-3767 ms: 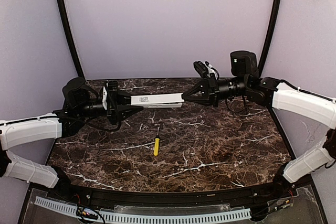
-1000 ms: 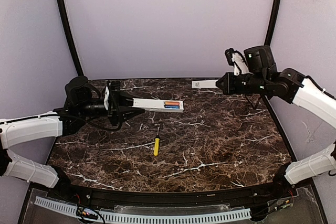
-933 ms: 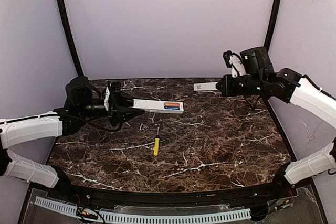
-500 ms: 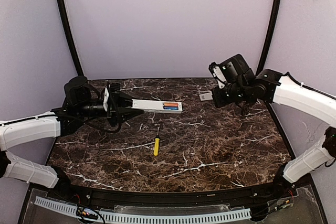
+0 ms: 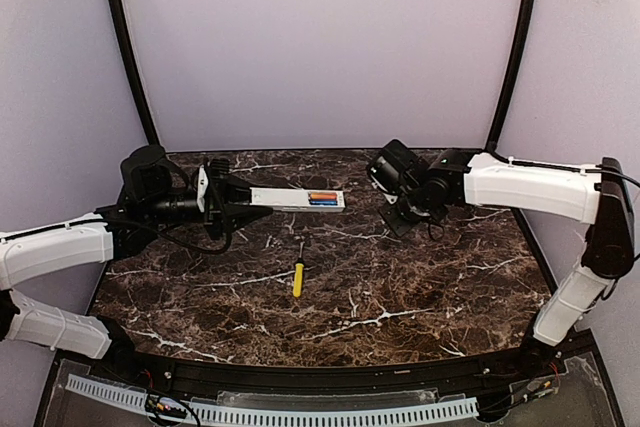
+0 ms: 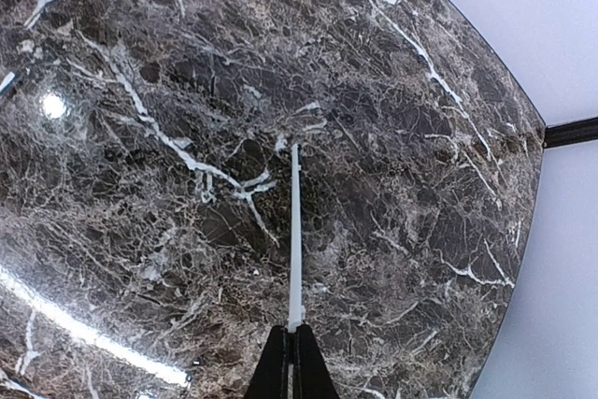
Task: Unload the batteries from the remote control
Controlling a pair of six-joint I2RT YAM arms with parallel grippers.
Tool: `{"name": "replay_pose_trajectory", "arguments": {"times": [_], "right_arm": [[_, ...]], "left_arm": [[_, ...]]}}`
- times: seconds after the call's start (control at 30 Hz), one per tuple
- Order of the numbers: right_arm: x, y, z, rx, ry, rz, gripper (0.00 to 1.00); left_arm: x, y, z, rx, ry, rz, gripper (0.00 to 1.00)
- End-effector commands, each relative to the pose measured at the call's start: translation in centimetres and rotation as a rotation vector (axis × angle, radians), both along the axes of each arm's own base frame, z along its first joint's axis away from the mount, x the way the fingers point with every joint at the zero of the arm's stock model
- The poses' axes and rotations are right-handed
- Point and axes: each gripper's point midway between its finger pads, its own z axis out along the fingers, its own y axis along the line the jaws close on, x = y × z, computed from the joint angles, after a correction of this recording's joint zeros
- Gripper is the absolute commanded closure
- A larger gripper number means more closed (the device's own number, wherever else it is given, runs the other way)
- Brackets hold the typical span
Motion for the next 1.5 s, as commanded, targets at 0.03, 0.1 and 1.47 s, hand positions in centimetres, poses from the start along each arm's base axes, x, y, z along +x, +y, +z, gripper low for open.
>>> {"name": "replay_pose_trajectory", "arguments": {"times": [0.03,0.1,1.47], "right_arm": [[-0.4,0.4,-0.3,-0.041,0.017,0.013,1.00],[-0.9,0.8,-0.9,-0.030,0.048,0.028,1.00],[-14.1,8.5,14.5,1.089,0.321,0.440,0.23]], "left_arm": [[-0.4,0.2,1.9,-0.027,-0.052,0.001,1.00],[-0.3,0.2,1.9,-0.026,-0.052,0.002,1.00],[-2.8,-0.1,2.8,-0.051,0.006,-0.148,1.00]]}}
